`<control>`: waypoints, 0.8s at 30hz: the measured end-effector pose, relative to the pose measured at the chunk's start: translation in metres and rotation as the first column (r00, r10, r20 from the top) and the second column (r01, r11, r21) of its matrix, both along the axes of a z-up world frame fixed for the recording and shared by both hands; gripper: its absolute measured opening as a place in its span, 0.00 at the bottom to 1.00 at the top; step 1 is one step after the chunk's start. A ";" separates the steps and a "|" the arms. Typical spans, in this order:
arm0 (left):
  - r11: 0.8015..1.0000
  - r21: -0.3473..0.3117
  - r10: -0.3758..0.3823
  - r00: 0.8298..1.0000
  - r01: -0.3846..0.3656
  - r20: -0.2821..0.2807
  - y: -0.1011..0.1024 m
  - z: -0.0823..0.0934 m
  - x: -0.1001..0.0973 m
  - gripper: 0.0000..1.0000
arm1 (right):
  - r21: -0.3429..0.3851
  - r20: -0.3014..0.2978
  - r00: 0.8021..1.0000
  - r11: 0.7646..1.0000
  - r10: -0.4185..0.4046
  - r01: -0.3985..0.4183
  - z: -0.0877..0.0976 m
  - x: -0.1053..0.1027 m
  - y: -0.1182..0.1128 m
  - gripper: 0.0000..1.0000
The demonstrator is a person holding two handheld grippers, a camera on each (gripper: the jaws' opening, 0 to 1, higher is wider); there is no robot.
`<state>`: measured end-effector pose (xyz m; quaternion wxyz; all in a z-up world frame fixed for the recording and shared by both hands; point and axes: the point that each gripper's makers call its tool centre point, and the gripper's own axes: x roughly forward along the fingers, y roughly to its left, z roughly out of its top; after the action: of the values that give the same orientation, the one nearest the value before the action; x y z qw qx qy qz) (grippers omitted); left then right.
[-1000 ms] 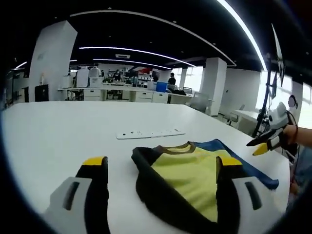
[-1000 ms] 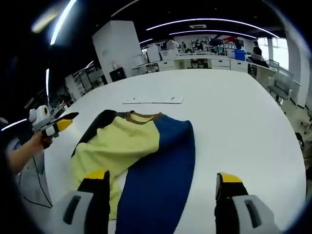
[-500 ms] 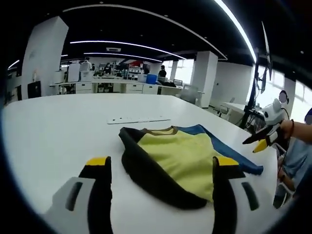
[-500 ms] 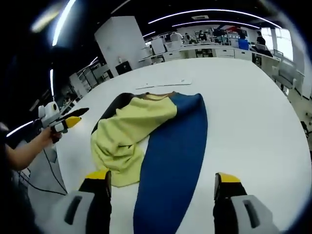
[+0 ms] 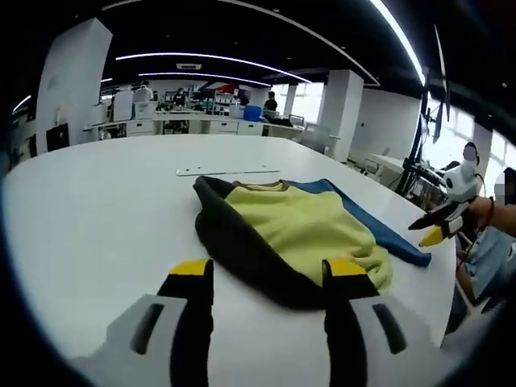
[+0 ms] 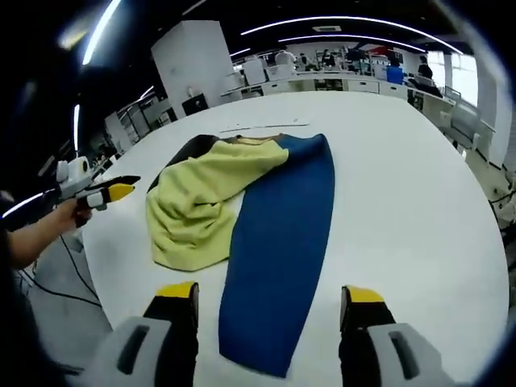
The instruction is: Fold the garment on the visible template until the final outline fits inside the template.
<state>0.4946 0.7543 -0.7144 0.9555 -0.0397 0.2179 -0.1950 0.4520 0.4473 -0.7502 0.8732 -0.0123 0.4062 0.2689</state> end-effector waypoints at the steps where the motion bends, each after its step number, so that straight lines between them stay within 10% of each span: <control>1: 1.000 0.011 0.001 1.000 -0.001 -0.004 -0.001 -0.003 0.000 0.47 | -0.007 0.002 1.000 1.000 -0.005 0.005 -0.003 -0.001 -0.001 0.67; 24: 0.999 0.035 0.001 0.994 0.003 -0.110 -0.022 -0.036 0.001 0.17 | -0.095 0.040 0.979 0.974 -0.202 0.205 -0.022 -0.015 -0.012 0.41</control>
<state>0.4961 0.7319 -0.7504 0.9425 -0.0334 0.2735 -0.1890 0.4373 0.4357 -0.7722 0.9006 -0.0178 0.4047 0.1577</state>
